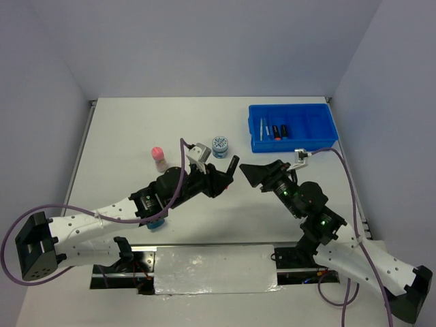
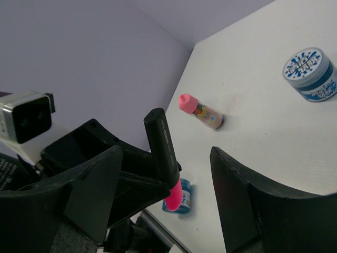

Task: Sort the stationery into containers
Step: Place the pen in the storage box, then pick up the stationery from the center of the board, then place the stationery in the storage box.

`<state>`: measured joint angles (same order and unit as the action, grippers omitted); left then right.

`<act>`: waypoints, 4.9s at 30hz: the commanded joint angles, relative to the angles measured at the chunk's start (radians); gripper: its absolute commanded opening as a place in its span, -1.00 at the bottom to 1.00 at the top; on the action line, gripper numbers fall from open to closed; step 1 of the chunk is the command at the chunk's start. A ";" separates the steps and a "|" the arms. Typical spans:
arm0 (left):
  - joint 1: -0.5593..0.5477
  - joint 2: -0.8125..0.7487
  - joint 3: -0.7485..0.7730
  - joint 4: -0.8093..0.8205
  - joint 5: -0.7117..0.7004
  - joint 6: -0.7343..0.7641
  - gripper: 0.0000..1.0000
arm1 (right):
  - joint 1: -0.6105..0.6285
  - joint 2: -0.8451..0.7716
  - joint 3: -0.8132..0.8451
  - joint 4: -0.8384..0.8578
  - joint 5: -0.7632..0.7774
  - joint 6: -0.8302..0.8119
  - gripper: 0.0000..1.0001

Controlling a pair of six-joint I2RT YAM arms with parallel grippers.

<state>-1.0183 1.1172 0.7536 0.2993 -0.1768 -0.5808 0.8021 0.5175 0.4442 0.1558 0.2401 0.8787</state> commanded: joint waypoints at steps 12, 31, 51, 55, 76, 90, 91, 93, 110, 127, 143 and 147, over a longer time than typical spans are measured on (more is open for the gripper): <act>-0.022 0.044 0.084 0.029 0.079 0.021 -0.68 | 0.054 0.283 0.200 0.007 -0.050 -0.150 -1.00; -0.023 -0.163 0.345 -0.905 -0.293 -0.100 0.99 | -0.595 1.140 1.063 -0.680 -0.004 -0.780 -1.00; -0.026 -0.540 0.188 -1.092 -0.424 0.004 0.99 | -0.741 1.541 1.449 -0.794 -0.071 -0.819 -0.43; -0.026 -0.510 0.148 -1.051 -0.437 0.015 0.99 | -0.742 1.550 1.461 -0.802 -0.084 -0.814 -0.10; 0.106 -0.433 0.148 -1.039 -0.417 0.018 0.99 | -0.278 1.383 1.327 -0.699 -0.086 -0.735 0.99; 0.107 -0.385 0.150 -1.033 -0.389 0.033 0.99 | -0.202 1.579 1.394 -0.725 -0.024 -0.745 0.99; 0.107 -0.387 0.150 -1.029 -0.386 0.035 0.99 | -0.204 1.576 1.378 -0.717 -0.033 -0.739 0.99; 0.109 -0.390 0.148 -1.028 -0.385 0.036 0.99 | -0.202 1.569 1.337 -0.690 -0.067 -0.733 0.99; 0.109 -0.385 0.150 -1.029 -0.383 0.036 0.99 | -0.196 1.618 1.337 -0.700 -0.044 -0.727 0.42; 0.110 -0.387 0.150 -1.028 -0.380 0.039 0.99 | -0.202 1.526 1.323 -0.697 -0.064 -0.742 -0.55; 0.110 -0.450 0.142 -1.016 -0.365 0.045 0.99 | -0.770 1.394 1.401 -0.734 0.103 -0.528 -0.53; 0.110 -0.459 0.139 -1.010 -0.356 0.050 0.99 | -0.837 1.461 1.475 -0.733 0.122 -0.509 -0.51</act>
<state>-0.9123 0.6689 0.8967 -0.7528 -0.5446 -0.5507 -0.0296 1.9522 1.8305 -0.6094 0.3424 0.3237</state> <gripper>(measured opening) 0.993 0.727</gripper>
